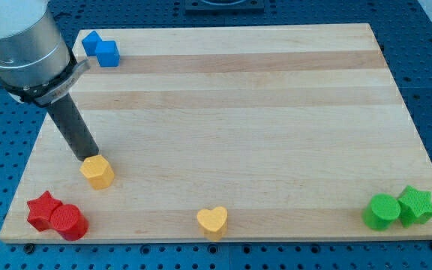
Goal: Move the yellow hexagon down and up and slightly right
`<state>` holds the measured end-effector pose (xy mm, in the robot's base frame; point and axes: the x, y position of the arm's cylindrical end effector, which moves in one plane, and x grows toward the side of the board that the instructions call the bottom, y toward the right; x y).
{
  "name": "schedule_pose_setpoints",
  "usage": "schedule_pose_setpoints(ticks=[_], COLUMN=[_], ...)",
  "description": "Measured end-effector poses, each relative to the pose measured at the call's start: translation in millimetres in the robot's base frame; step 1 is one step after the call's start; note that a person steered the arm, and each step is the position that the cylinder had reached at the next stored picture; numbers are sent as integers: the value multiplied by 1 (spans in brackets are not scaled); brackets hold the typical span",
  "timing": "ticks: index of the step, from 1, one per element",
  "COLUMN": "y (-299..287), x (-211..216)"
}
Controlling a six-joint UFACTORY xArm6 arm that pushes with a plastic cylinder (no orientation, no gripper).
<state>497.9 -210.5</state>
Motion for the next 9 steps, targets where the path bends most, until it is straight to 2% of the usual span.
schedule_pose_setpoints(ticks=[2, 4, 6, 7, 8, 9], y=[-4, -17, -40, -25, 24, 39], x=[-27, -27, 21, 29, 54, 71])
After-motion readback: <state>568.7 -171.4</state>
